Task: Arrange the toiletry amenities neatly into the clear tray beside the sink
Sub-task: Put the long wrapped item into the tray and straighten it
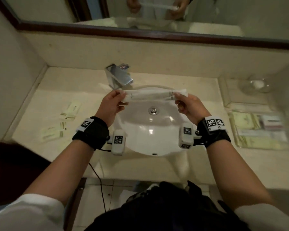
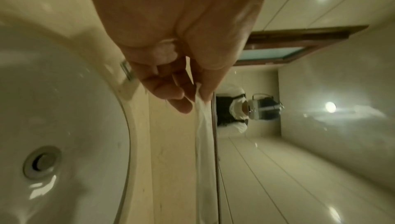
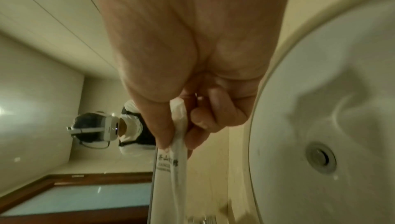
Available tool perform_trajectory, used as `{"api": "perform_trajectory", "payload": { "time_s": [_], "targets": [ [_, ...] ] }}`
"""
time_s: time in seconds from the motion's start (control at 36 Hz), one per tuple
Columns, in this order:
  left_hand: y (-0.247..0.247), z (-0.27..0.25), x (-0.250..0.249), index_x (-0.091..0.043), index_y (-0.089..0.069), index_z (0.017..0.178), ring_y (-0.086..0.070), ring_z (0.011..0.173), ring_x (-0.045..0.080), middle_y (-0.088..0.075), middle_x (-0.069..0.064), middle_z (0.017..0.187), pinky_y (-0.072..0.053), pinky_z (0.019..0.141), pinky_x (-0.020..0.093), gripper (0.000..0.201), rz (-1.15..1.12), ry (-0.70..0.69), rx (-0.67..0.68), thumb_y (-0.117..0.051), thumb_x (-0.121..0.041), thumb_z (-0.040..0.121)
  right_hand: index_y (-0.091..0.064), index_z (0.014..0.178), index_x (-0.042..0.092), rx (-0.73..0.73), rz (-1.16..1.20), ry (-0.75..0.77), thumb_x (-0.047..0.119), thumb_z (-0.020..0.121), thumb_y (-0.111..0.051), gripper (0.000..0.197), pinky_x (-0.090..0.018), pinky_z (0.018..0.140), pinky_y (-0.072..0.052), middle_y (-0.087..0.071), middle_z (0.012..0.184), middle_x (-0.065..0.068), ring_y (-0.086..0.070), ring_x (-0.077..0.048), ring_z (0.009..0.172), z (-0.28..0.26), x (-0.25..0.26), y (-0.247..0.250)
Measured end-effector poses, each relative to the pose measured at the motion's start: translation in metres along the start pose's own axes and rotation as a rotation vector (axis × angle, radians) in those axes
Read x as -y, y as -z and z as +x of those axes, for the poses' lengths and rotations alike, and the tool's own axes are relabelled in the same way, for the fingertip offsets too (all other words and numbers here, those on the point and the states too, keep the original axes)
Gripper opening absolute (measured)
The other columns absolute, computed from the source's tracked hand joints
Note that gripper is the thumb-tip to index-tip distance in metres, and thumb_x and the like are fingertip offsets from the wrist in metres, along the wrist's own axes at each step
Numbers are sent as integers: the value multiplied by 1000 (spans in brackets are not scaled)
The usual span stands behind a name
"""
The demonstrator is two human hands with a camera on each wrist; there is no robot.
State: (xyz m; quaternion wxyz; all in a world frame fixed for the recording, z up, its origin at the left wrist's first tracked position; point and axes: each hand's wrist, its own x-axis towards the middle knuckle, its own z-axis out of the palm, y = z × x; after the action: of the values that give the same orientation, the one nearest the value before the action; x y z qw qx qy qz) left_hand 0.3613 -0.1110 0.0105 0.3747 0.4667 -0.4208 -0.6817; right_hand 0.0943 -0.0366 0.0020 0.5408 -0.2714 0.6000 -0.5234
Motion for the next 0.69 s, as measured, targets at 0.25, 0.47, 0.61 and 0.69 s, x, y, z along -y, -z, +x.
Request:
{"api": "perform_trajectory", "payload": {
  "time_s": [0.25, 0.47, 0.61, 0.69],
  "targets": [
    [-108, 10, 25, -20, -57, 75, -55, 65, 10, -59, -2, 77, -47, 56, 15, 19, 98, 24, 107, -58, -14, 93, -63, 80, 14, -268, 80, 25, 18, 91, -62, 12, -14, 41, -28, -54, 59, 3, -40, -4, 44, -37, -6, 97],
    [-202, 0, 65, -13, -59, 81, -55, 67, 15, -58, 4, 80, -51, 58, 16, 15, 125, 71, 132, -55, -6, 94, -58, 83, 13, -392, 155, 14, 20, 95, -54, 15, -14, 40, -32, -52, 65, -2, -41, -7, 48, -66, -10, 180],
    [-259, -5, 101, -10, -62, 85, -59, 73, 17, -60, 7, 83, -54, 71, 21, 9, 152, 144, 120, -58, -7, 92, -54, 80, 11, -471, 155, -23, 18, 97, -47, 20, -17, 40, -30, -50, 65, -5, -39, -11, 50, -78, -13, 240],
    [-292, -8, 119, -8, -63, 84, -61, 76, 18, -61, 7, 81, -54, 68, 18, 7, 153, 172, 114, -60, -6, 90, -53, 82, 11, -494, 124, -49, 19, 96, -50, 16, -17, 40, -31, -51, 65, -4, -40, -10, 49, -80, -18, 277]
  ]
}}
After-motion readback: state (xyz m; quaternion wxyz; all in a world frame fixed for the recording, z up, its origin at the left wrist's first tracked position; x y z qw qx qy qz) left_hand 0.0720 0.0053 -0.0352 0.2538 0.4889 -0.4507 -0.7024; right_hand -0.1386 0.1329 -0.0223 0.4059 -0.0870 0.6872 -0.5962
